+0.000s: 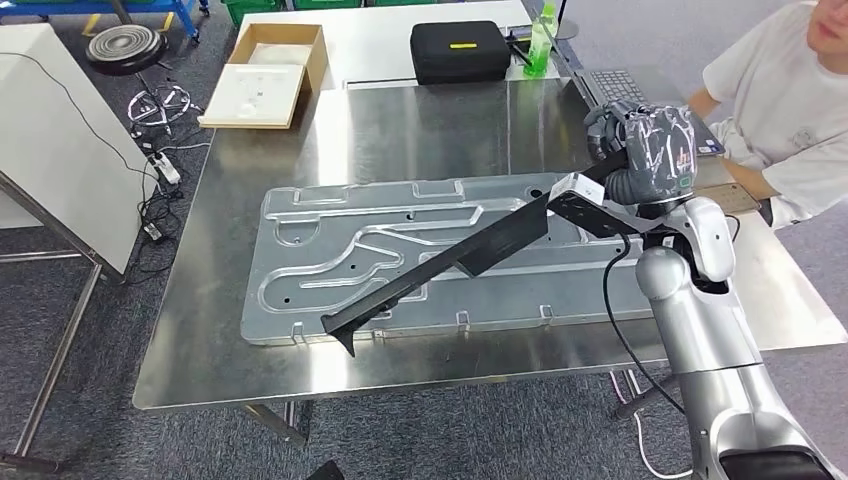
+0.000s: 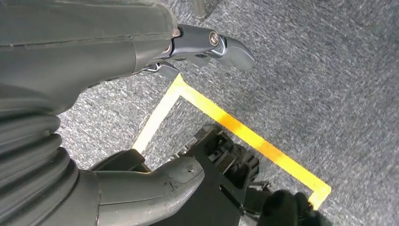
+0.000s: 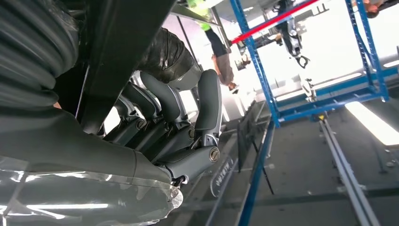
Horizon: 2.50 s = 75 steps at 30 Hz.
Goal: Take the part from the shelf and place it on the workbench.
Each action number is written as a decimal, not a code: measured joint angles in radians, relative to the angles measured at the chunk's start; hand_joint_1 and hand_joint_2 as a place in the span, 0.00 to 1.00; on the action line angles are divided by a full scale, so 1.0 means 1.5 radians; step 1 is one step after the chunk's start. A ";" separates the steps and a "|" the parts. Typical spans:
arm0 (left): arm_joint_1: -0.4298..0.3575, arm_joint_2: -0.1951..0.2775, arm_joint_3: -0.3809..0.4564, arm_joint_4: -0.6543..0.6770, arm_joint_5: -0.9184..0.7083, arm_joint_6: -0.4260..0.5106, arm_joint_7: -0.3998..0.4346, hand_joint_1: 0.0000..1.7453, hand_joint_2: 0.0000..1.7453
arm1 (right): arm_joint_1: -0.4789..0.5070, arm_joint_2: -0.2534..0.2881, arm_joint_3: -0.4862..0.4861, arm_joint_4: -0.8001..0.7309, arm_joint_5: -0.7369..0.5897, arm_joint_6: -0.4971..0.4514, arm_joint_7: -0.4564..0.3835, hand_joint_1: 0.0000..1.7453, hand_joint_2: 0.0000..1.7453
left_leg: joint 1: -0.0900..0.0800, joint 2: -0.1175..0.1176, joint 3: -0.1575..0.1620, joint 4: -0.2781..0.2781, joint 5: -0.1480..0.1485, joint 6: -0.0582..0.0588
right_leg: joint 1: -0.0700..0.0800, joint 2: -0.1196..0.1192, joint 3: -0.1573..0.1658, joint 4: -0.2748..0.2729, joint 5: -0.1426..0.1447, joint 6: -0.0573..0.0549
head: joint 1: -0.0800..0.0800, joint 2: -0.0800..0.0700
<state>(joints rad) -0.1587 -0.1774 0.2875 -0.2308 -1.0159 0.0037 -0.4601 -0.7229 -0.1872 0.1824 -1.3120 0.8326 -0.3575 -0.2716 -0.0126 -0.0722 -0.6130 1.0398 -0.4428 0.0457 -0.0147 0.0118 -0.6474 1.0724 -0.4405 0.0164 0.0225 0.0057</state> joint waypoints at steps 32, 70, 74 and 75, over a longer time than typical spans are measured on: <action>0.008 0.004 -0.003 0.000 0.008 0.000 -0.003 0.00 1.00 | -0.033 -0.031 -0.057 0.101 -0.126 0.094 -0.029 1.00 1.00 | 0.002 0.035 0.002 -0.004 0.001 -0.009 | 0.001 -0.007 0.011 -0.016 -0.002 0.001 | -0.001 0.000; 0.012 0.009 -0.003 0.000 0.020 0.010 -0.008 0.00 0.00 | -0.035 -0.021 -0.122 0.181 -0.142 0.001 0.027 0.00 1.00 | 0.008 0.043 -0.072 0.168 -0.090 -0.029 | -0.005 -0.010 0.008 -0.019 0.004 -0.016 | -0.001 0.000; 0.012 0.009 -0.003 0.000 0.021 0.014 -0.008 0.00 0.00 | -0.040 -0.018 -0.135 0.193 -0.144 -0.010 0.058 0.00 1.00 | 0.008 0.043 -0.031 0.076 -0.026 -0.021 | -0.005 -0.010 0.009 -0.019 0.004 -0.015 | -0.001 0.000; 0.012 0.010 -0.003 0.000 0.022 0.015 -0.008 0.00 0.00 | -0.044 -0.018 -0.140 0.198 -0.145 -0.013 0.067 0.00 1.00 | 0.007 0.043 -0.011 0.034 -0.011 -0.018 | -0.004 -0.010 0.009 -0.018 0.004 -0.013 | -0.001 0.000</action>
<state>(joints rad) -0.1408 -0.1628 0.2831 -0.2308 -0.9829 0.0262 -0.4719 -0.7883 -0.2135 -0.0277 -1.0150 0.6157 -0.3769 -0.1716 -0.0024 -0.0073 -0.6297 1.0910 -0.4595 0.0181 -0.0204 -0.0028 -0.6335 1.0449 -0.4351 -0.0038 0.0206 0.0057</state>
